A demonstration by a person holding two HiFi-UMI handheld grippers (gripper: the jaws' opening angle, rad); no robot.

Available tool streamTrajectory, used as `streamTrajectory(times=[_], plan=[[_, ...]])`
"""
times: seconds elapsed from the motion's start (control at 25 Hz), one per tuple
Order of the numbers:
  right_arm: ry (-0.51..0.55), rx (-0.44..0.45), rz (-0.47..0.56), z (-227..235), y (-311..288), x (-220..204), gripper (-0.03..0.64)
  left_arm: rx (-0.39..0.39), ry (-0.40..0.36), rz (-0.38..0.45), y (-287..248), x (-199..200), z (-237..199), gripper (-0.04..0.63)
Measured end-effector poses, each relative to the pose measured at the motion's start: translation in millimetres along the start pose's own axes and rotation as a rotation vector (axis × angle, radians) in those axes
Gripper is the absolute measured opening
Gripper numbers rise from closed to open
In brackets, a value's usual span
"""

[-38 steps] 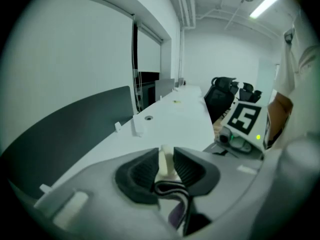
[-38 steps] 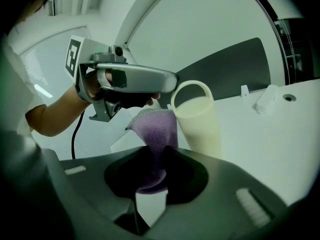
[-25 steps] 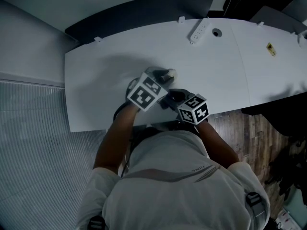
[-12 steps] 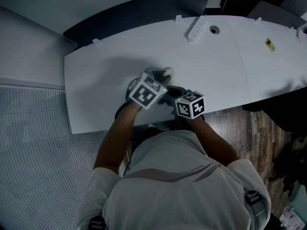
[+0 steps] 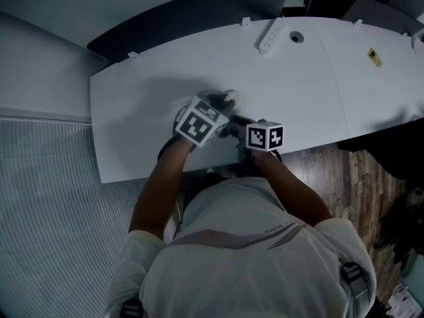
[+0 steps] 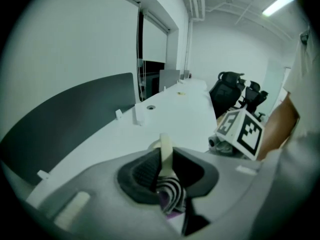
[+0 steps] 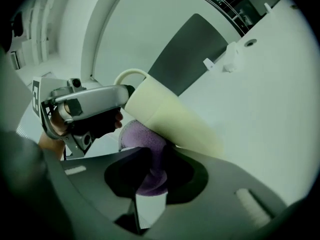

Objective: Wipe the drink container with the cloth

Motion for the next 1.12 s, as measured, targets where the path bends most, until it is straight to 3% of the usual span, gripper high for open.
streamTrajectory(times=[0.36,0.52,0.64,0.8,0.96,1.12], plan=[[-0.114,-0.13,-0.052,34.4,-10.8,-24.7,0.086,-0.004,0.016,-0.001,1.5,-0.3,-2.3,0.071],[-0.111,-0.176,-0.08,50.1,-14.9,-34.4,0.087,-0.01,0.013,-0.026,0.5,-1.1,-0.5,0.071],[-0.102,-0.172,-0.091,51.1,-14.6,-37.5,0.087,-0.014,0.015,-0.033,0.2,-1.1,-0.8,0.071],[-0.111,-0.099,-0.085,30.4,9.4,-40.5,0.087,-0.025,0.033,-0.017,0.9,-0.5,-2.4,0.071],[-0.151,-0.015,0.021,8.9,50.9,-41.7,0.087,-0.034,0.018,-0.023,1.1,-1.6,-3.8,0.072],[-0.294,0.074,0.243,1.7,83.2,-28.1,0.086,-0.047,0.013,-0.022,0.4,-1.1,-5.1,0.074]])
Point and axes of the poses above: the fingertips, and each gripper's own axes: y backward along the fingers, z to its right, x out of its top, the point moved 4 cm from there along y, backward along the fingers
